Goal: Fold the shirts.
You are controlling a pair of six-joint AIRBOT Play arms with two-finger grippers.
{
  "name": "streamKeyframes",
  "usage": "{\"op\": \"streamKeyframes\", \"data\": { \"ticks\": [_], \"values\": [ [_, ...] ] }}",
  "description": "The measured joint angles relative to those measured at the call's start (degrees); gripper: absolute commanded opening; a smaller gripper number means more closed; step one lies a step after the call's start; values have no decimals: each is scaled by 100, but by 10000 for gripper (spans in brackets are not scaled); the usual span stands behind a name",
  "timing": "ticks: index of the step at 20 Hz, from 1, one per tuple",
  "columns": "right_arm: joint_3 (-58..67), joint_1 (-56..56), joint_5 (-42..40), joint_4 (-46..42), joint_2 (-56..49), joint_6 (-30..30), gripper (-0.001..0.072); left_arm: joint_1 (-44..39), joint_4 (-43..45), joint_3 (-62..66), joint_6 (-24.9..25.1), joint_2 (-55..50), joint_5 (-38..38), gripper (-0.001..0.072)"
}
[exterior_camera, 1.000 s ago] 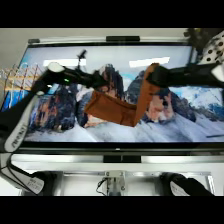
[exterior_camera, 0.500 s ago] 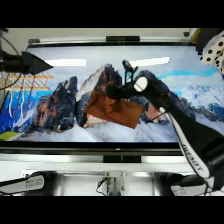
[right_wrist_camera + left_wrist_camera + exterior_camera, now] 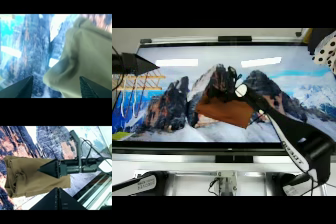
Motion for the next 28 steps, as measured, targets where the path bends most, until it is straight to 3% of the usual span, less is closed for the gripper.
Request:
{"op": "streamKeyframes", "data": {
  "ticks": [3, 6, 9, 17, 23, 24, 26, 27, 28],
  "values": [
    [4, -531, 984, -1097, 404, 369, 672, -11, 0, 0, 9, 7, -11, 34],
    [-109, -1300, 2804, -2662, 726, 938, 673, -2, 2, 0, 15, 7, -11, 34],
    [-601, -1794, 3755, -2999, 852, 992, 673, -4, 0, 0, 15, 7, -13, 34],
    [-1287, -2065, 3423, -2496, 625, 739, 673, -4, 0, 0, 15, 7, -22, 34],
    [-1325, -2074, 3215, -1281, 125, 422, 671, -4, 0, 0, 13, 7, -24, 34],
    [-1327, -2083, 3161, -1121, 66, 398, 578, -4, -2, 0, 13, 7, -26, 34],
    [-1342, -2070, 2914, -909, -42, 299, 245, -4, 0, 0, 13, 7, -26, 34],
    [-1357, -2079, 2822, -796, -79, 216, 155, -4, -2, 0, 11, 7, -26, 34],
    [-1355, -2076, 2782, -723, -90, 74, 116, -4, 0, 0, 11, 7, -24, 34]
  ]
}}
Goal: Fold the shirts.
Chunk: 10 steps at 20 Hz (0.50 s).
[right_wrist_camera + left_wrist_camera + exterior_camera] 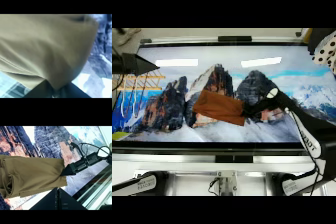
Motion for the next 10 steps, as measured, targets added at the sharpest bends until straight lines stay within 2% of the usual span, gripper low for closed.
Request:
{"op": "streamKeyframes", "data": {
  "ticks": [2, 3, 6, 10],
  "values": [
    [28, 2, -76, 240, -13, -350, 115, 0, 0, 0, 0, 0, 2, 34],
    [74, 2, -92, 350, 0, -560, 67, 0, -2, 0, 0, 0, 2, 34],
    [404, -57, -146, 603, 136, -1027, 67, 0, -2, 0, 0, 0, 4, 34],
    [1250, -586, -190, 162, 304, -1036, 67, 0, 0, 0, 0, 0, 4, 34]
  ]
}}
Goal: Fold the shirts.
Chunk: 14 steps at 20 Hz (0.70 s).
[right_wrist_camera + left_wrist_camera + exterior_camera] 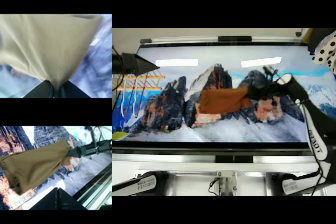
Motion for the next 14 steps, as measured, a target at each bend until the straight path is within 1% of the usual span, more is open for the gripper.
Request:
{"op": "streamKeyframes", "data": {
  "ticks": [2, 5, 7, 9, 11, 14],
  "values": [
    [343, -487, 85, -531, 103, 254, 67, 0, 0, 0, 0, 0, 0, 34],
    [584, -1390, 411, -1567, 315, 702, 67, -2, 9, 0, -4, 0, 0, 34],
    [654, -2118, 737, -2334, 439, 968, 67, -22, 17, 0, -13, 0, 0, 34],
    [688, -2876, 1027, -2907, 540, 1119, 67, -83, 17, 0, -17, 0, 0, 34],
    [686, -3622, 1349, -3283, 595, 1189, 67, -164, 17, 0, -79, 0, 0, 34],
    [595, -4725, 1751, -3624, 669, 1215, 67, -308, 17, 0, -258, 0, 0, 34]
  ]
}}
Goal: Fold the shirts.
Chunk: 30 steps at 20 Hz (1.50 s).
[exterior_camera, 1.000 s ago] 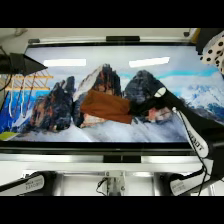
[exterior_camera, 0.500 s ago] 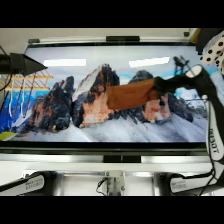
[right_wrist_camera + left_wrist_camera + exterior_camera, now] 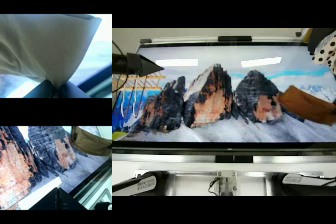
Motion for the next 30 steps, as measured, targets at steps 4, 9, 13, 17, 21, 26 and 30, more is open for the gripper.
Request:
{"op": "streamKeyframes", "data": {
  "ticks": [4, 9, 13, 17, 21, 26, 30],
  "values": [
    [-879, -1064, 195, -140, 264, -52, 67, -247, 0, 0, -144, 0, 0, 34],
    [-2498, -1816, -160, -138, 785, -162, 67, -485, 0, 0, -234, 0, 15, 34],
    [-3294, -2048, -358, -190, 1119, -192, 67, -549, 0, 0, -254, 0, 35, 34],
    [-3630, -2107, -479, -328, 1285, -151, 501, -562, 0, 0, -256, 0, 44, 34],
    [-3696, -2131, -400, -564, 1447, -219, 665, -566, 2, 0, -254, -4, 79, 34],
    [-2881, -1840, 190, -1152, 2026, -356, 663, -584, 216, 0, -232, -92, 389, 31],
    [-1290, -55, -142, -557, 2146, -367, 542, -1097, 2000, 2, -503, -225, 927, 30]
  ]
}}
